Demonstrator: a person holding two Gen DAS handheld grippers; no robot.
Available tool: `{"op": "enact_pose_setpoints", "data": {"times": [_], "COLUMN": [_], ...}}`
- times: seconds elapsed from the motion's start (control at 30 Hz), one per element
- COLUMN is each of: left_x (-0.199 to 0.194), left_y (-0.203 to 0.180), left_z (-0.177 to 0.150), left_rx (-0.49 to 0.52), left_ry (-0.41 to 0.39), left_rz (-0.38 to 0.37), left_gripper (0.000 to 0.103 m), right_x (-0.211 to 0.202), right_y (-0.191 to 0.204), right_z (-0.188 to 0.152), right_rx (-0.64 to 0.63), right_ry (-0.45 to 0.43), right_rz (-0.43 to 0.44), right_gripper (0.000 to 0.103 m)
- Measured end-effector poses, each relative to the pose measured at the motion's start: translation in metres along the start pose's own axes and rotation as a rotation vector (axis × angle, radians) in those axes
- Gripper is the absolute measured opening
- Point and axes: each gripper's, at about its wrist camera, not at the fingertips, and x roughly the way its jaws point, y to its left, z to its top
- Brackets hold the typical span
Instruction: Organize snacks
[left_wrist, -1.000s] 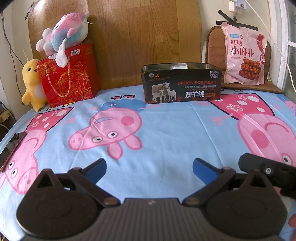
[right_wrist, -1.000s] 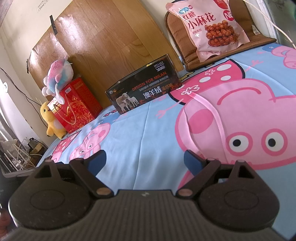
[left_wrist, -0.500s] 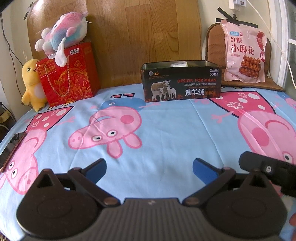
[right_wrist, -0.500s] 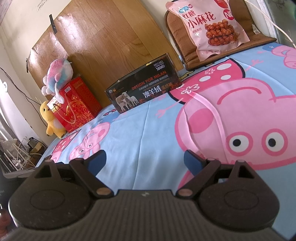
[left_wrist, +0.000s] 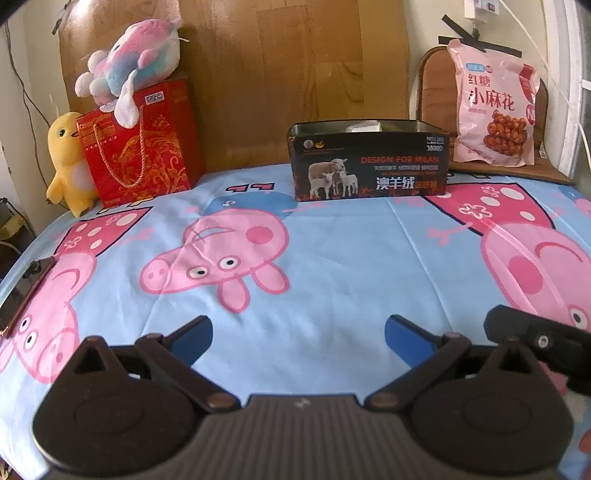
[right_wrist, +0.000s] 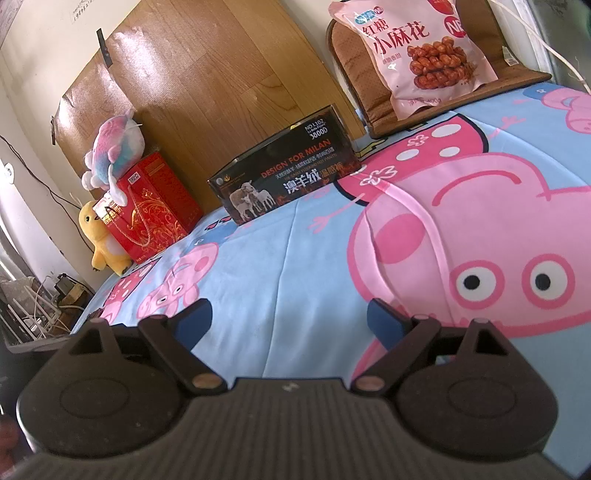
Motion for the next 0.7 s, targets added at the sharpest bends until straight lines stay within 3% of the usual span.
{"op": "enact_pose_setpoints", "data": {"times": [0.37,0.7], "left_x": [-0.0004,0.0016], "left_y": [-0.0006,-0.0018], "left_z": [0.0014,0.0013], "left_rx": [0.021,0.031], "left_ry": [-0.013,-0.006], "left_rz": [0.075,0.084], "left_gripper": [0.103,0.103], "right_x": [0.0,-0.0001], "right_y": [0.0001,0.0003], "right_z": [0.0003,0.0004], "right_rx": [0.001,0.002], "right_ry": [0.0,0.0], "right_rz": [0.0,0.0], "right_gripper": [0.093,0.093]}}
